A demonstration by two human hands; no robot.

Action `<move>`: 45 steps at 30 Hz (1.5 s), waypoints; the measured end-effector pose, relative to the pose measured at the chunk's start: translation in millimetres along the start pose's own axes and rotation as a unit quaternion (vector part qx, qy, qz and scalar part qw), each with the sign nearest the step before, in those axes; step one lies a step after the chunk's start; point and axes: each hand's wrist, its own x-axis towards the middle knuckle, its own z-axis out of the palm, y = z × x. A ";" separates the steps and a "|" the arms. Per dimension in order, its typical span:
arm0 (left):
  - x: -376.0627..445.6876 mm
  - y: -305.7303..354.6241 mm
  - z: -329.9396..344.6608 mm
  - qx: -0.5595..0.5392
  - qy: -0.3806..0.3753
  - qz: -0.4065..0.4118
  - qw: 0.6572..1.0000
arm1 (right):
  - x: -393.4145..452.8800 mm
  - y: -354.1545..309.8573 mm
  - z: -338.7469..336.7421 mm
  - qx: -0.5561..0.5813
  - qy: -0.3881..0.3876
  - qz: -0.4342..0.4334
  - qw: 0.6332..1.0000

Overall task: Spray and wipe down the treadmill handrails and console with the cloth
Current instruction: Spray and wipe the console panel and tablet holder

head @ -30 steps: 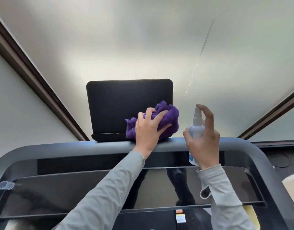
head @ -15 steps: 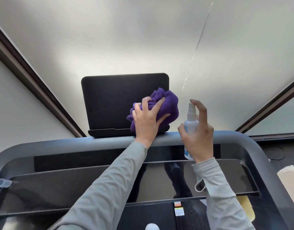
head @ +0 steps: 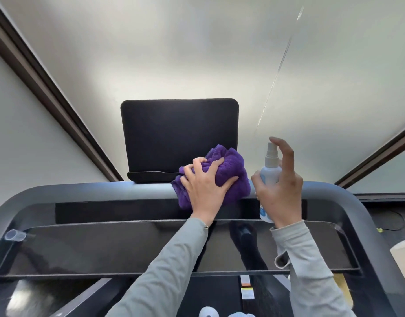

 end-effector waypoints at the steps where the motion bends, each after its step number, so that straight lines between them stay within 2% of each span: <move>1: 0.0 -2.0 3.3 -0.007 0.009 -0.004 1.000 | -0.1 -1.5 2.8 0.004 -0.001 -0.003 1.000; 5: 2.2 -21.7 -5.8 0.000 0.037 0.000 0.999 | 1.0 -12.2 8.4 0.024 -0.018 -0.011 1.000; 10: 7.9 -89.9 -41.0 0.013 0.058 -0.100 0.993 | 1.7 -14.9 11.1 0.034 -0.016 -0.023 0.999; 12: 10.1 -98.6 -45.3 0.012 0.055 -0.123 0.991 | -0.6 -13.5 13.5 0.028 -0.020 -0.028 0.999; 15: 7.0 -66.0 -31.6 0.024 0.044 -0.091 0.995 | -4.1 -11.7 17.0 0.022 -0.026 -0.031 0.999; 19: 5.5 -19.1 -6.0 0.025 0.073 -0.063 0.995 | -5.3 -6.3 18.3 0.009 -0.028 -0.023 0.999; 23: 3.7 -12.4 -2.5 0.006 0.062 -0.058 0.996 | -8.0 -3.8 21.3 0.008 -0.044 -0.023 0.999; 26: 3.9 -37.8 -13.3 -0.013 0.067 -0.059 0.996 | -8.7 -8.4 32.8 0.017 -0.051 -0.014 0.998; 32: 19.7 -132.0 -61.6 0.000 0.075 -0.111 0.991 | -5.5 -15.6 51.5 0.025 -0.070 -0.039 0.996; 35: 25.3 -148.4 -71.1 -0.010 0.085 -0.132 0.988 | -7.2 -17.9 50.3 0.034 -0.066 -0.040 0.996; 37: 20.2 -134.8 -65.5 -0.018 0.090 -0.128 0.988 | -10.1 -19.3 47.3 0.035 -0.062 -0.031 0.997; 41: 13.6 -75.0 -37.4 0.011 0.071 -0.036 0.997 | -12.5 -21.6 41.6 0.024 -0.059 -0.035 0.997; 45: 16.2 -29.0 -15.4 0.018 0.090 -0.048 0.995 | -12.5 -18.0 31.4 0.016 -0.044 -0.024 0.999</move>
